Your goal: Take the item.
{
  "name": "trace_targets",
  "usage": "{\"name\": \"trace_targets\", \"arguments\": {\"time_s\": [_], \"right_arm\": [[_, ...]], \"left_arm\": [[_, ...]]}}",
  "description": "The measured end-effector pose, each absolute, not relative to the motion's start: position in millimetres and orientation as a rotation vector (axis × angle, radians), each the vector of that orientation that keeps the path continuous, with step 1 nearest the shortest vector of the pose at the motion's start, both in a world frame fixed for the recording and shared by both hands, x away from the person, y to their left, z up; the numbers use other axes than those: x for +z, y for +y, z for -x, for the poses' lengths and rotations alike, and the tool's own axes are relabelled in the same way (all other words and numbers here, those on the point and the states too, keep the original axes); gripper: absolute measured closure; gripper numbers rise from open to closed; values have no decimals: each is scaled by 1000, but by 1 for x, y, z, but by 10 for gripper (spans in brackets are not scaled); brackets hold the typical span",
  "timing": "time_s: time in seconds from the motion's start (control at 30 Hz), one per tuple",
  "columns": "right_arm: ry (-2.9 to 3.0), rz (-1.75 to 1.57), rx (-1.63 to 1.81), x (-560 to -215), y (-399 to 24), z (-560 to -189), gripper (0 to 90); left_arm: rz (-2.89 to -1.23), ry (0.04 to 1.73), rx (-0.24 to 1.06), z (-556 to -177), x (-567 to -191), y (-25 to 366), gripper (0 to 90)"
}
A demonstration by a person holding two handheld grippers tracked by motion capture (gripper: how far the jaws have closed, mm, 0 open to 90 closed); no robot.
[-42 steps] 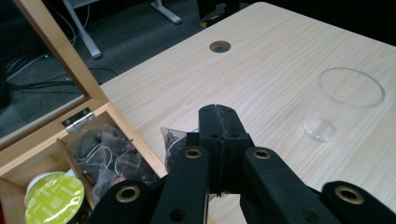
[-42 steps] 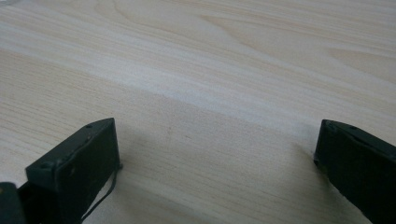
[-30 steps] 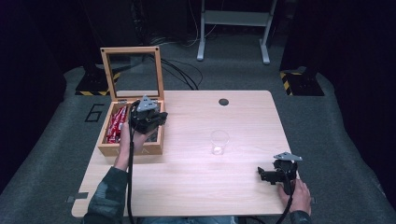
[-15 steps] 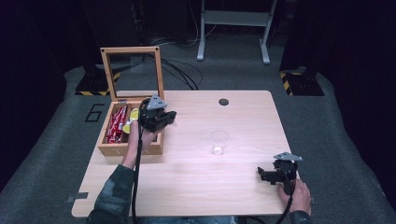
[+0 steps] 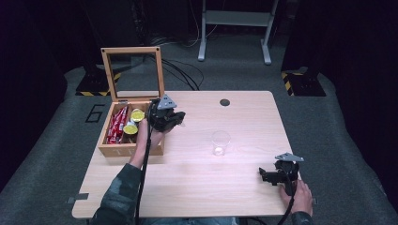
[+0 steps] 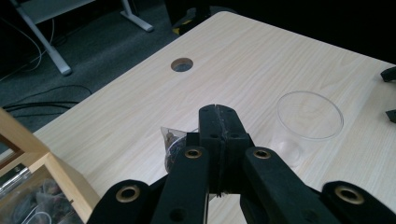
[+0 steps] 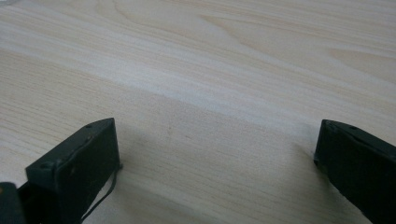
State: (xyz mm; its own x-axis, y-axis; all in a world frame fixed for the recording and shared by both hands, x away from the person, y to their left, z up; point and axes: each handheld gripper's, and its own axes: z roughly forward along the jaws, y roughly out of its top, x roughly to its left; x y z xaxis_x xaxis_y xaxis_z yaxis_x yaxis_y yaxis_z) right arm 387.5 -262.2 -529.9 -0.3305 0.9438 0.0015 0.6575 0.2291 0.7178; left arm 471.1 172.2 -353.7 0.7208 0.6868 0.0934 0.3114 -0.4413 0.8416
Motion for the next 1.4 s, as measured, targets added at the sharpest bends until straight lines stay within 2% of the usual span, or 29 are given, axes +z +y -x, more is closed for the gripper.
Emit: {"name": "trace_targets", "arguments": {"time_s": [1.4], "right_arm": [[2072, -1470, 878, -530, -262, -388, 0]], "left_arm": [[-2111, 601, 461, -476, -360, 96, 897]]}}
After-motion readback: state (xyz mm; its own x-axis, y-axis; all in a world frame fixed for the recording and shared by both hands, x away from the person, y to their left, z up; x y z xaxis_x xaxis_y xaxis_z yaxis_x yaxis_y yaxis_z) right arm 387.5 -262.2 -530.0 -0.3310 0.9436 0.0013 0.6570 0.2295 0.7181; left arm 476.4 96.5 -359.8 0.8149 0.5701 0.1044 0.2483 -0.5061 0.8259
